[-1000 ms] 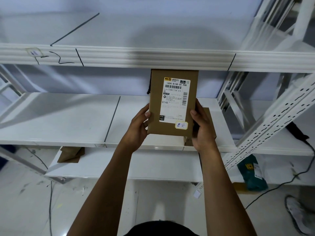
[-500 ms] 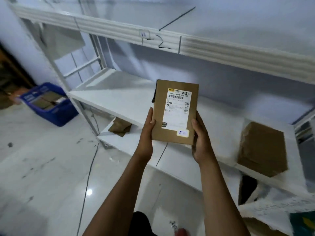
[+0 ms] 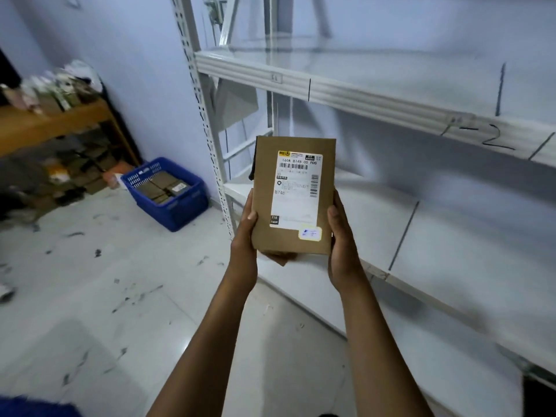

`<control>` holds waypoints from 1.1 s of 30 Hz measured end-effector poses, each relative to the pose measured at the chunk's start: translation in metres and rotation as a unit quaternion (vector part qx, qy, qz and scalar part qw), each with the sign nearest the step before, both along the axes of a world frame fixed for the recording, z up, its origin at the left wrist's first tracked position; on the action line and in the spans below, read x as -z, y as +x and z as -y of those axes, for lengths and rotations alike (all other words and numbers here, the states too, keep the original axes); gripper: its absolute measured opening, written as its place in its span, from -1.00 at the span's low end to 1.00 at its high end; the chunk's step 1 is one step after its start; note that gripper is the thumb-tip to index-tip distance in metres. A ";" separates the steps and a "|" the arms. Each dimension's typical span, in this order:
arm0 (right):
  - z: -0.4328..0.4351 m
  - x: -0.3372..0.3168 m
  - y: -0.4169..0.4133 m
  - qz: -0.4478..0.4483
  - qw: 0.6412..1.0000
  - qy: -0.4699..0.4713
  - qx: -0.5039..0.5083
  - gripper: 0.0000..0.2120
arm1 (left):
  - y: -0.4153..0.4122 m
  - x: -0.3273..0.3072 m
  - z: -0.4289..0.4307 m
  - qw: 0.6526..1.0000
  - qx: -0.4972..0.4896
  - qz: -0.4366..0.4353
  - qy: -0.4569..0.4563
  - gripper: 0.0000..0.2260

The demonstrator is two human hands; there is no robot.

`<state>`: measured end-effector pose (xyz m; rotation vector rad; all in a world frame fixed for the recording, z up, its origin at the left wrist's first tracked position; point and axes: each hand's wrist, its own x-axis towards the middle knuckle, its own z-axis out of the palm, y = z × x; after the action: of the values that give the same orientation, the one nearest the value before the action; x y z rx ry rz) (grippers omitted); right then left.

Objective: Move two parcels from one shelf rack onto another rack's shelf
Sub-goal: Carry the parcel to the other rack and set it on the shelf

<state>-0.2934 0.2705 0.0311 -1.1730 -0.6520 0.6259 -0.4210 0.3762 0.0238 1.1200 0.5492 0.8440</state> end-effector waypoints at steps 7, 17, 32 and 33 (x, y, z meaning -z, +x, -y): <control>-0.083 -0.045 0.002 0.040 0.998 0.040 -0.001 -0.35 | 0.010 -0.048 -0.081 0.995 -0.056 0.074 -0.021 -0.51; -0.206 -0.152 0.082 0.287 0.943 0.050 0.163 -0.44 | 0.109 -0.158 -0.226 0.990 -0.024 0.141 0.015 -0.42; -0.277 -0.196 0.163 0.266 0.949 0.019 0.170 -0.33 | 0.223 -0.213 -0.329 0.975 0.137 0.045 0.169 -0.54; -0.277 -0.196 0.161 0.280 0.943 0.015 0.179 -0.38 | 0.225 -0.213 -0.330 0.973 0.146 0.044 0.171 -0.48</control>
<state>-0.1321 0.5477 0.2274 -1.4093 -0.8904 -0.0382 -0.1964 0.7064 0.2364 1.4286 0.1582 0.7414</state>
